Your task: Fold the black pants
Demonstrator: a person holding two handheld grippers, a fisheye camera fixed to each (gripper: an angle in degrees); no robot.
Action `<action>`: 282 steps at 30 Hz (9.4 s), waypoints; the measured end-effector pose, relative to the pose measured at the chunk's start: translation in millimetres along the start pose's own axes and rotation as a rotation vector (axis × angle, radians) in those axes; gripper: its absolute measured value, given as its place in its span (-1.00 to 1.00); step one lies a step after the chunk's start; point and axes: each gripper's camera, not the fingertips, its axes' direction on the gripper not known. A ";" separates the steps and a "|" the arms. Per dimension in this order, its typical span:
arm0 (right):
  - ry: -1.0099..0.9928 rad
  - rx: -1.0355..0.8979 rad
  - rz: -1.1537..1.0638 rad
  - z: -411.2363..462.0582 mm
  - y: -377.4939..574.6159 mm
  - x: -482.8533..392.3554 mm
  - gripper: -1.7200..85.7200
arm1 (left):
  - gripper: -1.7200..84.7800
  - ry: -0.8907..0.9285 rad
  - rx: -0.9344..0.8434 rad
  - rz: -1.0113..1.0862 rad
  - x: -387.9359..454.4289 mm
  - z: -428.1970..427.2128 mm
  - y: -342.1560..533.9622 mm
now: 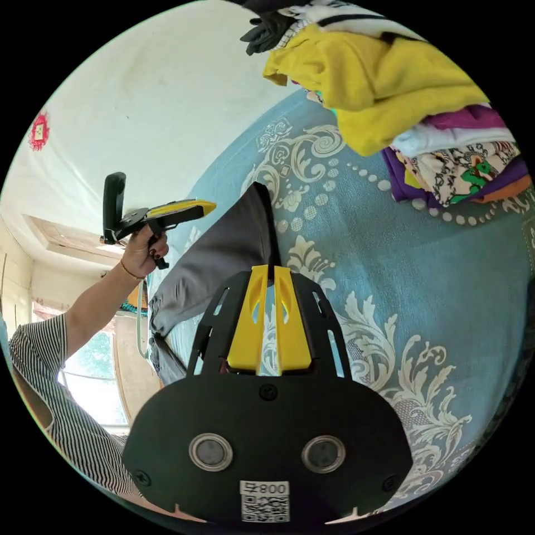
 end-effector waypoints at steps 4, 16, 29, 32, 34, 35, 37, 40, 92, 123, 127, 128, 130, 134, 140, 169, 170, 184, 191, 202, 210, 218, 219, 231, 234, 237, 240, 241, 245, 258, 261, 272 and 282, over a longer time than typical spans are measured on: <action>-0.036 0.130 0.009 -19.8 -1.2 -21.9 -0.96 | -0.93 0.083 0.086 -0.183 -52.2 -27.6 133.4; 0.194 -0.225 -0.296 87.0 -38.0 -154.8 -0.96 | -0.96 0.006 -0.049 -0.514 -88.2 20.6 426.8; 0.413 -0.231 -0.457 112.5 -36.4 -241.3 -0.96 | -0.96 0.016 0.104 -0.682 -117.0 10.2 629.6; 0.368 -0.183 -0.428 106.9 -29.6 -243.4 -0.96 | -0.96 -0.094 0.168 -0.729 -113.9 -14.2 682.1; 0.348 -0.170 -0.418 103.7 -26.2 -246.8 -0.96 | -0.96 -0.189 0.122 -0.829 -119.8 -16.1 733.1; 0.351 -0.171 -0.418 103.5 -25.6 -248.6 -0.96 | -0.96 -0.211 0.103 -0.848 -120.8 -13.9 745.8; 0.374 -0.177 -0.420 102.9 -22.5 -257.1 -0.96 | -0.96 -0.173 0.088 -0.859 -120.1 -1.0 792.4; 0.403 -0.179 -0.437 101.1 -16.3 -266.7 -0.96 | -0.96 -0.106 0.058 -0.858 -110.6 0.5 830.9; 0.036 -0.356 -0.361 -83.3 405.0 -314.1 -0.96 | -0.96 0.019 0.461 -1.119 276.9 2.2 1527.6; -0.165 0.048 0.250 -277.2 585.2 -57.5 -0.82 | -0.83 0.399 0.540 -1.069 454.3 139.2 1666.9; -0.210 0.085 0.384 -273.2 580.5 -9.7 -0.78 | -0.79 0.462 0.579 -1.189 439.3 167.6 1674.5; -0.220 0.092 0.404 -272.0 580.0 -3.5 -0.78 | -0.78 0.470 0.586 -1.203 436.9 170.7 1675.6; -0.244 0.116 0.467 -266.9 577.5 17.2 -0.77 | -0.77 0.486 0.609 -1.262 427.1 180.8 1680.6; -0.233 0.118 0.522 -257.5 573.8 39.3 -0.77 | -0.76 0.455 0.622 -1.328 414.7 189.5 1687.9; -0.199 0.083 0.571 -245.8 573.3 65.5 -0.79 | -0.78 0.447 0.620 -1.383 404.7 212.6 1692.2; -0.271 0.049 0.459 -231.3 535.7 120.7 -0.94 | -0.93 0.444 0.807 -1.405 408.6 218.8 1664.9; -0.274 0.052 0.456 -232.3 534.5 121.3 -0.95 | -0.93 0.447 0.813 -1.397 408.9 217.5 1661.8; -0.264 0.037 0.525 -209.4 521.4 169.7 -0.91 | -0.90 0.332 0.618 -1.427 363.2 217.1 1573.8; -0.201 0.190 0.548 -227.8 521.6 175.4 -0.87 | -0.87 0.185 0.597 -1.230 326.5 173.8 1482.4; -0.197 0.078 0.254 -116.9 273.5 94.4 -0.78 | -0.79 -0.077 0.252 -0.635 169.5 158.5 1140.5; -0.091 0.095 0.289 -54.8 145.3 82.2 -0.74 | -0.78 -0.213 0.007 -0.518 77.7 195.1 1021.8; 0.001 0.062 0.306 -7.7 80.2 69.9 -0.80 | -0.90 -0.154 0.058 -0.547 11.3 200.2 983.8; 0.005 0.054 0.298 -4.6 73.5 68.0 -0.82 | -0.92 -0.140 0.057 -0.557 0.9 200.4 977.8; 0.039 0.068 0.120 -43.9 36.6 34.3 -0.91 | -0.95 0.001 0.078 -0.469 -60.6 206.7 930.0; 0.008 0.021 0.209 -27.8 42.5 59.9 -0.91 | -0.94 0.003 0.061 -0.508 -83.1 226.1 925.5; -0.049 0.045 0.266 -11.8 44.1 68.0 -0.90 | -0.93 0.059 0.104 -0.540 -108.5 224.8 925.5; -0.094 0.062 0.274 -5.9 35.8 63.5 -0.90 | -0.93 0.066 0.145 -0.522 -123.5 214.4 926.3; -0.111 0.061 0.270 -4.6 32.3 60.7 -0.89 | -0.92 0.070 0.176 -0.519 -128.9 208.1 928.5; -0.137 0.110 0.283 -7.9 28.5 51.9 -0.88 | -0.91 0.064 0.283 -0.548 -151.6 186.0 941.1; -0.084 0.000 -0.247 58.8 -40.4 -167.1 -0.81 | -0.79 -0.236 0.199 -0.741 -317.4 125.4 923.1; -0.111 -0.120 -0.422 111.7 -60.2 -248.5 -0.80 | -0.78 -0.301 0.119 -0.741 -354.5 119.8 898.7; 0.029 -0.402 -0.877 272.2 -70.5 -467.6 -0.79 | -0.70 -0.517 -0.222 -0.538 -433.6 133.7 805.3; 0.256 -0.457 -1.073 336.5 -48.6 -572.6 -0.78 | -0.74 -0.358 -0.308 -0.400 -483.4 133.2 768.7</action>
